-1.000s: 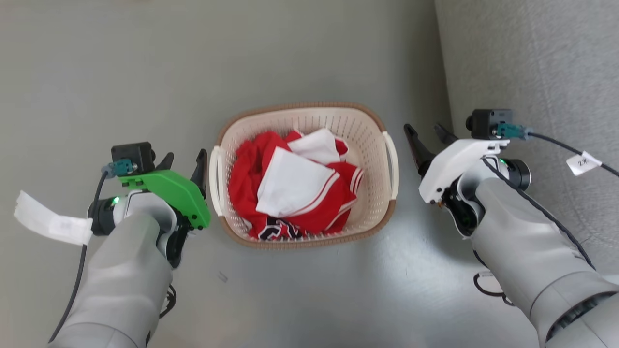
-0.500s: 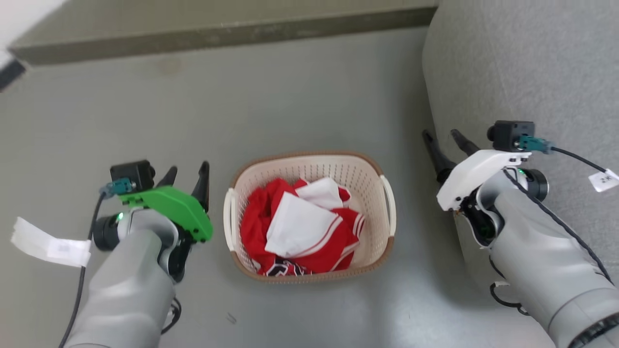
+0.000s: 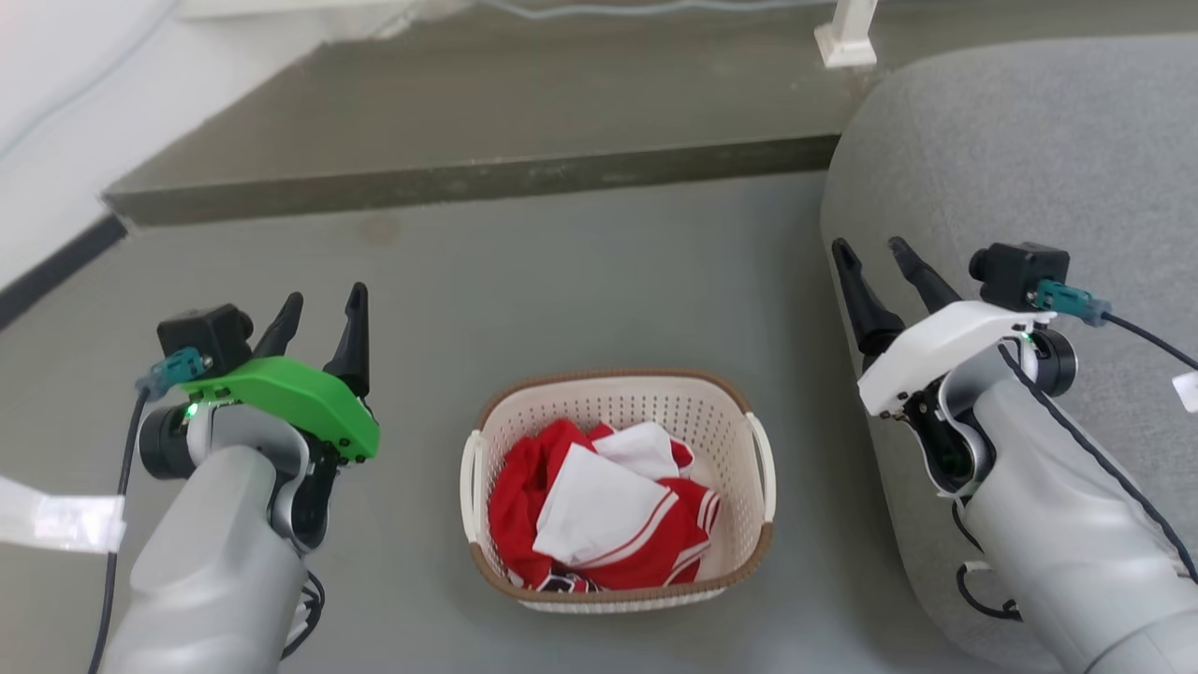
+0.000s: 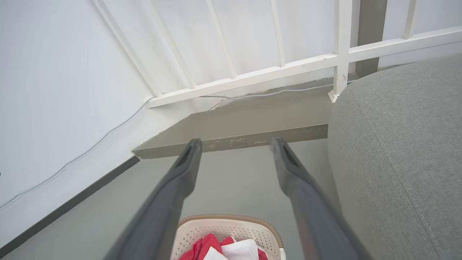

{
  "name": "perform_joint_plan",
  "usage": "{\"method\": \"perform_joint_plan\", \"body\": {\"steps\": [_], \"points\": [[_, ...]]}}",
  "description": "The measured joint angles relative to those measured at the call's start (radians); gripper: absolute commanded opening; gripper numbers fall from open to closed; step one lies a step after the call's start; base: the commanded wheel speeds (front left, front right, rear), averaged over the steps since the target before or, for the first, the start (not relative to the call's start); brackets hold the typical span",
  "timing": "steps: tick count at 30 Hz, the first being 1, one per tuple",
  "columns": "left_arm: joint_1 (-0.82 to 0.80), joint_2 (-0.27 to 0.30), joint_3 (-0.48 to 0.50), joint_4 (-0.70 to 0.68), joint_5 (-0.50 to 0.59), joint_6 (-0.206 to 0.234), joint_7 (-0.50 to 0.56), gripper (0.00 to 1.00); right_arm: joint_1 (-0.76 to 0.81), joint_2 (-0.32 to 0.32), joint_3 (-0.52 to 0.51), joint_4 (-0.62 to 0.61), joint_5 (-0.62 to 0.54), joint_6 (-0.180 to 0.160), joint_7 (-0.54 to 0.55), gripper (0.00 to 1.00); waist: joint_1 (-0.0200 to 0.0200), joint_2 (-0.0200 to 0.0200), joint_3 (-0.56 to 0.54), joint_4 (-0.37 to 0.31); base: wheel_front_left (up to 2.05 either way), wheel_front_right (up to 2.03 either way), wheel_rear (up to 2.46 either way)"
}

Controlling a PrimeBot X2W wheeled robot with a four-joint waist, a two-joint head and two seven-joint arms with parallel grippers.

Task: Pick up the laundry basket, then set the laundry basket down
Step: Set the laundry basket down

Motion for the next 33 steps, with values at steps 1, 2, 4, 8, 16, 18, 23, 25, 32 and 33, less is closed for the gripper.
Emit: {"method": "perform_joint_plan", "body": {"steps": [1,2,4,8,16,18,23,25,32,33], "points": [[0.012,0.0,0.01,-0.016,0.005,0.005,0.0,1.0,0.01,-0.001,-0.009,-0.017,-0.006,-0.005,0.0,1.0,0.0,0.0,-0.009,0.001,0.0,0.0,0.0],[0.024,0.002,0.021,-0.036,0.008,0.008,0.0,1.0,0.023,-0.004,-0.018,-0.036,-0.012,-0.005,-0.001,1.0,0.0,0.0,-0.017,0.001,0.0,0.0,0.0],[0.045,0.009,0.033,-0.073,0.027,0.015,0.0,1.0,0.047,-0.007,-0.033,-0.069,-0.024,-0.013,-0.001,1.0,0.0,0.0,-0.031,0.002,0.0,0.0,0.0],[0.077,0.017,0.049,-0.136,0.061,0.021,0.0,1.0,0.088,-0.01,-0.053,-0.128,-0.059,-0.029,-0.001,1.0,0.0,0.0,-0.049,0.003,0.0,0.0,0.0],[0.178,0.02,0.129,-0.294,0.112,0.05,-0.003,1.0,0.178,-0.016,-0.091,-0.299,-0.162,-0.058,-0.003,1.0,0.0,0.0,-0.065,0.004,0.0,0.0,0.0],[0.211,0.02,0.151,-0.328,0.13,0.059,-0.003,1.0,0.214,-0.011,-0.103,-0.327,-0.17,-0.066,-0.003,1.0,0.0,0.0,-0.069,0.004,0.0,0.0,0.0],[0.286,0.012,0.185,-0.407,0.17,0.068,-0.003,1.0,0.29,-0.012,-0.133,-0.386,-0.201,-0.084,-0.003,1.0,0.0,0.0,-0.072,0.005,0.0,0.0,0.0],[0.313,-0.003,0.187,-0.424,0.184,0.068,-0.003,1.0,0.314,-0.006,-0.159,-0.417,-0.204,-0.102,-0.003,1.0,0.0,0.0,-0.073,0.008,0.0,0.0,0.0],[0.369,-0.025,0.242,-0.536,0.224,0.08,-0.003,1.0,0.391,0.017,-0.185,-0.49,-0.246,-0.119,-0.003,1.0,0.0,0.0,-0.08,0.02,0.0,0.0,0.0],[0.378,-0.028,0.242,-0.549,0.229,0.08,-0.003,1.0,0.396,0.018,-0.184,-0.497,-0.249,-0.119,-0.003,1.0,0.0,0.0,-0.08,0.02,0.0,0.0,0.0]]}}
